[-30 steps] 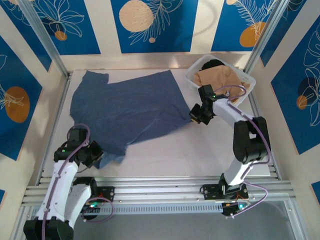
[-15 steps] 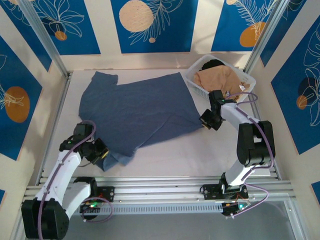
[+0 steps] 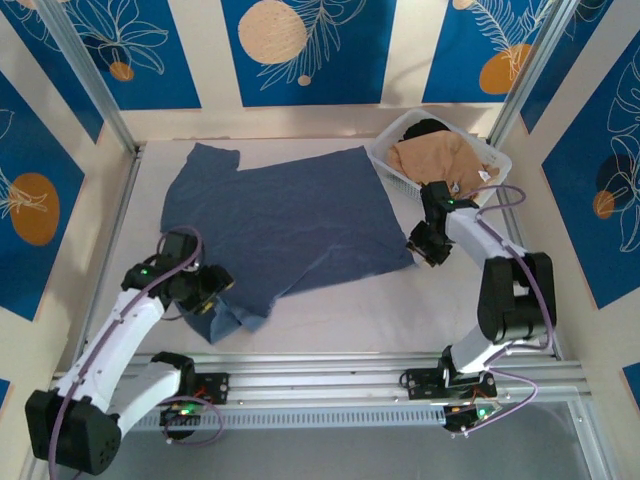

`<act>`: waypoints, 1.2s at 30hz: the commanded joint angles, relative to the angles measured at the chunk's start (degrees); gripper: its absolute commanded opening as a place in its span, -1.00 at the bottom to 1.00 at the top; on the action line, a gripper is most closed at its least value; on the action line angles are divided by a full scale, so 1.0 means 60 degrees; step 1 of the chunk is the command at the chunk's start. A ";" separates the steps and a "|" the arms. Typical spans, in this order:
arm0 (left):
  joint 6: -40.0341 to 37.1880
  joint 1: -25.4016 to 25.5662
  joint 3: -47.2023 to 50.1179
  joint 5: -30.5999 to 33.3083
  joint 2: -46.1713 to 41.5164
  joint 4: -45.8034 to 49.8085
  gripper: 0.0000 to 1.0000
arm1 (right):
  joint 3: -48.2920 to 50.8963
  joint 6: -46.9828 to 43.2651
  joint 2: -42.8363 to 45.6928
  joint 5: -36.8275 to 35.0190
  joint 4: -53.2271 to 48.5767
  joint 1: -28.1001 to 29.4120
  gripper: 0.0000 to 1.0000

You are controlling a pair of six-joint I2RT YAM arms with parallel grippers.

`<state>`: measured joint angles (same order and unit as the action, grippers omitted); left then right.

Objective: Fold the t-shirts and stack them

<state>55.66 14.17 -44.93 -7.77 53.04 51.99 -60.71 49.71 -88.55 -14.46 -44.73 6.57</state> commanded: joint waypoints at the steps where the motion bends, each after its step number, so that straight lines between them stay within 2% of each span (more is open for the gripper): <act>1: 0.0022 -0.0006 -0.1211 0.0852 0.0357 0.0536 0.26 | -0.0289 -0.0073 0.0840 -0.0107 0.0081 0.0369 -0.19; 7: -0.0386 -0.0946 -0.2310 0.0368 0.4125 -0.0419 0.00 | -0.0451 -0.0983 -0.0207 0.2137 0.2181 0.1184 -0.29; 11: -0.0708 -0.1644 -0.2966 0.0695 0.5982 -0.0757 -0.18 | -0.1460 -0.1424 -0.1660 0.2283 0.2125 0.1630 -0.35; 14: -0.0922 -0.2064 -0.3072 0.0733 0.6867 -0.1055 -0.22 | -0.1950 -0.1380 -0.2406 0.2146 0.2072 0.1739 -0.36; 22: -0.1497 -0.2758 -0.4262 0.0680 0.9293 -0.1234 -0.25 | -0.3257 -0.0860 -0.4270 0.1948 0.0958 0.1968 -0.39; 29: -0.2528 -0.3273 -0.7028 0.0305 1.1666 -0.0742 -0.24 | -0.4885 -0.0438 -0.5770 0.2178 -0.0152 0.1982 -0.39; 33: -0.3001 -0.3465 -0.8861 0.0003 1.2317 -0.0381 -0.20 | -0.5955 -0.0487 -0.6492 0.2194 -0.0464 0.1971 -0.39; 36: -0.2997 -0.3448 -0.9442 0.0296 1.1873 0.0162 -0.10 | -0.6489 -0.0740 -0.6568 0.2272 -0.0475 0.1926 -0.39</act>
<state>39.75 -5.91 -98.74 -6.96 125.58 48.90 -97.49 45.91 -126.43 -1.63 -44.49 18.15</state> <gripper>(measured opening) 0.443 0.306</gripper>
